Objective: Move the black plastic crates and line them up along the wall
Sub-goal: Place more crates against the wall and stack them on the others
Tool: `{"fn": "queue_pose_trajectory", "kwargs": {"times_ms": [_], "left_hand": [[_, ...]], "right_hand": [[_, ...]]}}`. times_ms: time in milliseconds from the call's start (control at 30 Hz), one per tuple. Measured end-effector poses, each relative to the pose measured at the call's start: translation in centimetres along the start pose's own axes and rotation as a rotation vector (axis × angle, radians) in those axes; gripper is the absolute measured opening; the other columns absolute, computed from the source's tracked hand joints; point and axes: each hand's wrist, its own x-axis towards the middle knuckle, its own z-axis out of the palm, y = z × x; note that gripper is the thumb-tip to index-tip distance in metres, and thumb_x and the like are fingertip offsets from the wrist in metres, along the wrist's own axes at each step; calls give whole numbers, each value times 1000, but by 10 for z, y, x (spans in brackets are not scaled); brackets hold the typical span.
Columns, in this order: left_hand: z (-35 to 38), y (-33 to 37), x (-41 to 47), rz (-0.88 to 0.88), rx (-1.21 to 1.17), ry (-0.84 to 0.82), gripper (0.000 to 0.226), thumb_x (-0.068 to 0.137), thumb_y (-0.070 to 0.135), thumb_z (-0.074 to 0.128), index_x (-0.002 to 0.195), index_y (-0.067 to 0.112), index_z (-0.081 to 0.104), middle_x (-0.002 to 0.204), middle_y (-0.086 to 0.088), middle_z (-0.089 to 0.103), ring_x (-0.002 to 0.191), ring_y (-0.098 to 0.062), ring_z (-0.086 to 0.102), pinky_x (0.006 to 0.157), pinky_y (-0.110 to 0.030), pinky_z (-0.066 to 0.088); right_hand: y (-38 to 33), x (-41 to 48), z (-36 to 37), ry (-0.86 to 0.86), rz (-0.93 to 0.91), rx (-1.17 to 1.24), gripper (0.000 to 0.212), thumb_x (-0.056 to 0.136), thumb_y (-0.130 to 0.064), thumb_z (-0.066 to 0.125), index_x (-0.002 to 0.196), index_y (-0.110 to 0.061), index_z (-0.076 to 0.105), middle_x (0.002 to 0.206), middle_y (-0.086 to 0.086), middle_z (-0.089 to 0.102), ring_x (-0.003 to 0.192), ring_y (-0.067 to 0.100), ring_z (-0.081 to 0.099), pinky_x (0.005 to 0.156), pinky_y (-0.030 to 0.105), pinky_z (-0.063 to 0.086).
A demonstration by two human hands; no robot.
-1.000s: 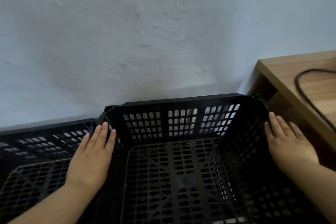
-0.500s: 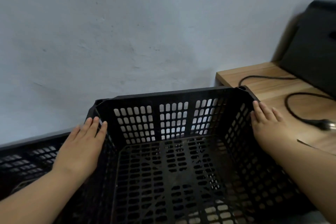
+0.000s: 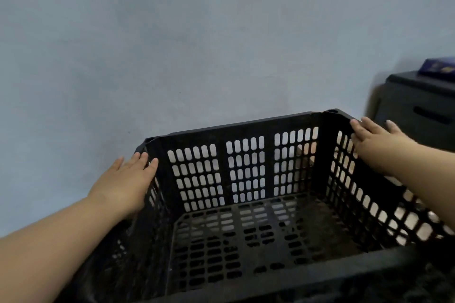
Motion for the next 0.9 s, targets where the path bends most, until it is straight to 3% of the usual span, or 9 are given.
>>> {"fn": "queue_pose_trajectory", "kwargs": {"times_ms": [167,367,667,900], "left_hand": [[-63,-55,-10,-56,81,-18,87,85,17,52,148,17,-9,159,-9,-7,146,-21,-5,118,-38,1],[-91,-129,-27,-170,143,-72,85,86,19,48,148,17,-10,159,-8,-9,146,-20,-7,118,-37,0],[-41,-246,-58,-316,165,-136,90,87,24,55,147,19,-11,158,-8,-9,146,-20,-7,118,-38,1],[24,-339,-60,-251,127,-136,92,86,19,57,147,19,-10,159,-8,-8,146,-20,-6,118,-39,1]], "right_hand": [[18,8,-80,-38,-33,21,61,97,-11,27,150,-8,-2,157,6,-22,145,26,-15,117,49,2],[-5,24,-169,-15,-108,-31,84,90,-12,52,148,-6,-8,154,10,-28,145,25,-18,118,45,3],[-120,36,-245,91,-251,-11,84,89,-21,53,149,-7,-5,154,10,-29,145,21,-16,117,47,4],[-222,15,-274,27,-269,43,82,89,-19,51,149,-7,-4,155,8,-27,146,20,-14,117,47,4]]}}
